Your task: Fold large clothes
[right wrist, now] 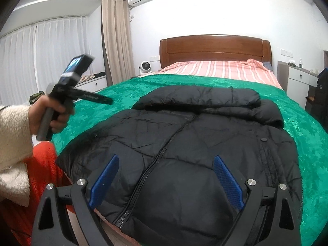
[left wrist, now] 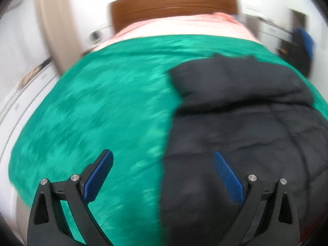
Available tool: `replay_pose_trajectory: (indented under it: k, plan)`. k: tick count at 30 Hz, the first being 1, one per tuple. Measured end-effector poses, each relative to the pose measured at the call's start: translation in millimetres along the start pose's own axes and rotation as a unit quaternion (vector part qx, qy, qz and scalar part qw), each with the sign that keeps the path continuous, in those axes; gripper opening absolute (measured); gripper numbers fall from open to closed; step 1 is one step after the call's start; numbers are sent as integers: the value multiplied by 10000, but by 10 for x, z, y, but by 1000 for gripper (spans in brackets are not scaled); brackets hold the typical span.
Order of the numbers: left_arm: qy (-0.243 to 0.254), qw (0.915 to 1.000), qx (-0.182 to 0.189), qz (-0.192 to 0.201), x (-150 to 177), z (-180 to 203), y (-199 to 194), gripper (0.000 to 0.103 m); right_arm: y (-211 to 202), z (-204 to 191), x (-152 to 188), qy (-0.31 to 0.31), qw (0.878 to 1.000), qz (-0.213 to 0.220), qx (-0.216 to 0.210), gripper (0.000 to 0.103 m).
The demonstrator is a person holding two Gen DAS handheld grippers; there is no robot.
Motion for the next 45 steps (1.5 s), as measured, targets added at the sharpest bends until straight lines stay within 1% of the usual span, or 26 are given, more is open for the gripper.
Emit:
replay_pose_trajectory:
  k: [3, 5, 9, 11, 15, 17, 20, 22, 27, 45]
  plan:
    - [-526, 9983, -231, -127, 134, -347, 187, 99, 17, -16, 14, -8, 10000, -40, 14, 93]
    - [-759, 9965, -323, -154, 203, -493, 335, 99, 19, -35, 24, -29, 10000, -63, 38, 93]
    - [-869, 9941, -624, -156, 298, -686, 572, 99, 41, -67, 29, -75, 9999, -84, 77, 93]
    - [-864, 9939, -657, -209, 387, -742, 620, 99, 64, -79, 39, -92, 9998, -123, 93, 93]
    - [-922, 9932, -562, -432, 635, -760, 773, 99, 111, -94, 64, -73, 9997, -213, 82, 93]
    - [-1097, 9926, -420, -312, 748, -802, 777, 101, 137, -102, 75, -88, 9996, -256, 88, 93]
    - [-1285, 9911, -259, -251, 800, -856, 744, 102, 178, -101, 97, -84, 9994, -328, 74, 93]
    - [-1324, 9908, -181, -215, 817, -868, 745, 103, 208, -91, 108, -58, 9993, -370, 57, 93]
    - [-1283, 9913, -250, -130, 840, -837, 753, 103, 253, -73, 114, 21, 9992, -404, 19, 93]
    - [-1287, 9912, -283, -92, 854, -830, 756, 103, 233, -15, 104, 159, 9992, -376, 8, 93]
Point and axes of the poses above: each gripper's, at about its wrist camera, not at the fingertips, and y roughly the way its jaws point, z to its right, x to its underside, the point moved 2 cm from there along y, roughly the way its jaws point, and after that the axes turned 3 degrees about -x, right-handed, at the moved point
